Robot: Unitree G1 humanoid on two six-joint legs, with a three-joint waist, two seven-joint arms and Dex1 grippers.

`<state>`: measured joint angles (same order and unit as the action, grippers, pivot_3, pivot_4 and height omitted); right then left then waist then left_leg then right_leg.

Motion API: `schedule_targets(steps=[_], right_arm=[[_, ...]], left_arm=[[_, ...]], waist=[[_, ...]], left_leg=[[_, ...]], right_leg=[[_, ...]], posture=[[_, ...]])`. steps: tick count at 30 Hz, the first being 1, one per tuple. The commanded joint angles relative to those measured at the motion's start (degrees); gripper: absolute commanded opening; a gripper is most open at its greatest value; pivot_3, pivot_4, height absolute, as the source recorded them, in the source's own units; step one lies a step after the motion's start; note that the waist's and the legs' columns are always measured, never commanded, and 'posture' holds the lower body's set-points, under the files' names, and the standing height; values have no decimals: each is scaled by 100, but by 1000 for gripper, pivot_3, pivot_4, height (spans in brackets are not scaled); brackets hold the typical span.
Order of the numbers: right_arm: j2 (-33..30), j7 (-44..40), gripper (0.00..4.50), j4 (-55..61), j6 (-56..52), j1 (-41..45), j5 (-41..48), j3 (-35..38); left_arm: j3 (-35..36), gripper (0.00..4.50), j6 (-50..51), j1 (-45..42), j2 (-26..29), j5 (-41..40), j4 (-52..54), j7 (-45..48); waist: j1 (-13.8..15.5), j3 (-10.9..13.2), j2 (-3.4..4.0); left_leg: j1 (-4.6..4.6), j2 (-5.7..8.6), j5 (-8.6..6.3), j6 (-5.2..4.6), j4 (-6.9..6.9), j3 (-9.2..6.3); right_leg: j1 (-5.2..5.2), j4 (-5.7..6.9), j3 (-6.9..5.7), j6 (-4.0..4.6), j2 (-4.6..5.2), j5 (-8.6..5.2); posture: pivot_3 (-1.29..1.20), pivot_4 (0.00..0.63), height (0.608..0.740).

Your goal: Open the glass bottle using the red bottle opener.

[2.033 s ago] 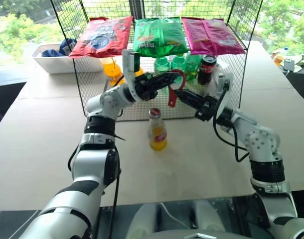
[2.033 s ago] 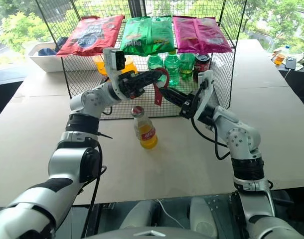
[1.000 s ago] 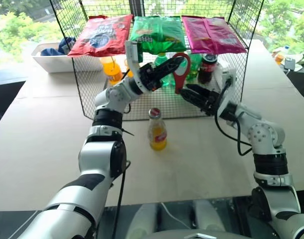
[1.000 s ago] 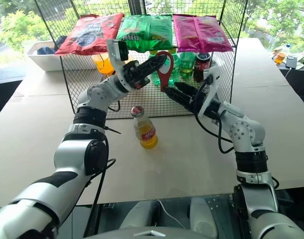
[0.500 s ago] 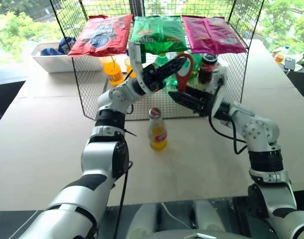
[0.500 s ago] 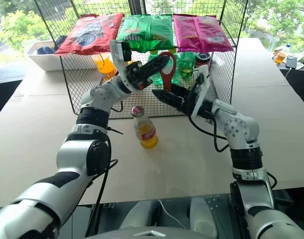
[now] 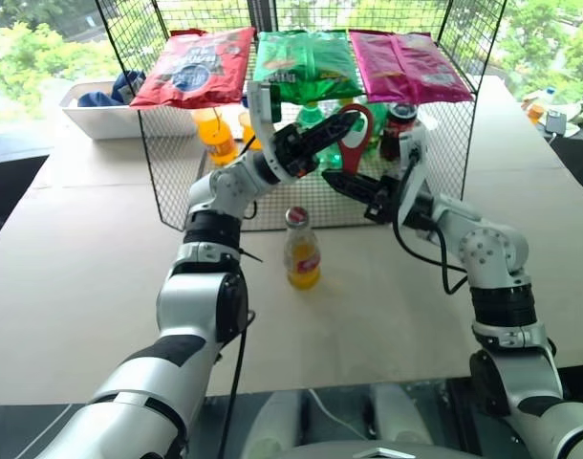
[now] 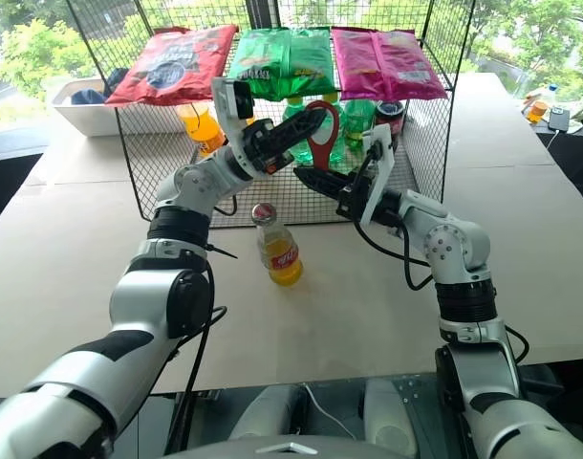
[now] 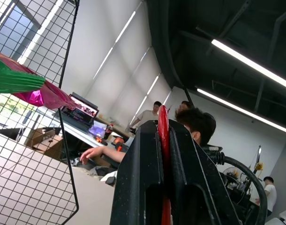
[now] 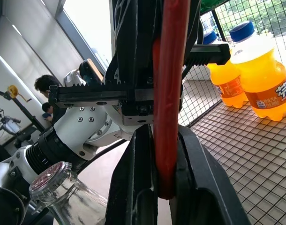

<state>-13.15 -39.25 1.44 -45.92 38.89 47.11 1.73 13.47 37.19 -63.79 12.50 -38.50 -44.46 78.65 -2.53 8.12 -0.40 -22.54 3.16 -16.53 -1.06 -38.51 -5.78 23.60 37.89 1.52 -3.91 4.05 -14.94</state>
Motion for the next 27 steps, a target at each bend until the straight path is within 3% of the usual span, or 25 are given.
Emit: schedule_targets(steps=[1,4,7,10,11,12,15,22,27], right_arm=[[4,36,67,226,40,129,52,125],[-35,41,67,261,35,114,6,101],[-72,42,0,296,73,82,-46,99],[-81,116,0,239,278,56,-183,188],[-98,142,0,223,346,38,-212,254],[-111,156,0,213,388,26,-227,295],[-217,139,0,227,530,-24,-275,446],[-481,400,0,143,847,-227,-375,988],[-539,688,0,191,1033,-534,-427,1355]], left_arm=[[-32,0,16,4,43,-19,172,105],[-45,0,-47,22,66,2,187,173],[-57,1011,-56,37,83,-11,234,223],[-20,2351,-173,2,81,12,190,163],[1,2529,-200,-2,92,6,185,160],[12,3191,-219,-4,101,1,181,163],[71,4450,-320,4,121,-7,180,72],[97,4450,-251,271,321,-96,631,23],[325,4450,211,771,735,-497,1523,-33]], waist=[[0,0,0],[-1,0,0],[-1,0,0],[0,0,0],[0,0,0],[1,0,0],[2,0,0],[0,0,0],[-14,-1,-1]], left_leg=[[0,0,0,0,0,0],[0,0,0,0,-1,0],[0,0,0,0,-1,0],[0,0,0,0,-2,0],[0,0,0,0,-2,0],[0,0,0,0,-2,0],[-1,1,0,0,-2,0],[-1,1,0,0,-1,0],[-1,-1,0,0,-2,0]], right_leg=[[0,0,0,0,0,0],[0,0,0,0,0,0],[0,0,0,0,0,0],[0,1,0,0,0,0],[0,1,0,0,0,0],[0,1,0,0,0,0],[0,1,0,0,1,0],[0,1,1,0,1,0],[0,2,2,0,1,0]], posture=[[0,150,740],[0,150,740],[0,150,740],[0,150,740],[0,150,740],[0,150,740],[0,150,740],[0,150,740],[0,150,740]])
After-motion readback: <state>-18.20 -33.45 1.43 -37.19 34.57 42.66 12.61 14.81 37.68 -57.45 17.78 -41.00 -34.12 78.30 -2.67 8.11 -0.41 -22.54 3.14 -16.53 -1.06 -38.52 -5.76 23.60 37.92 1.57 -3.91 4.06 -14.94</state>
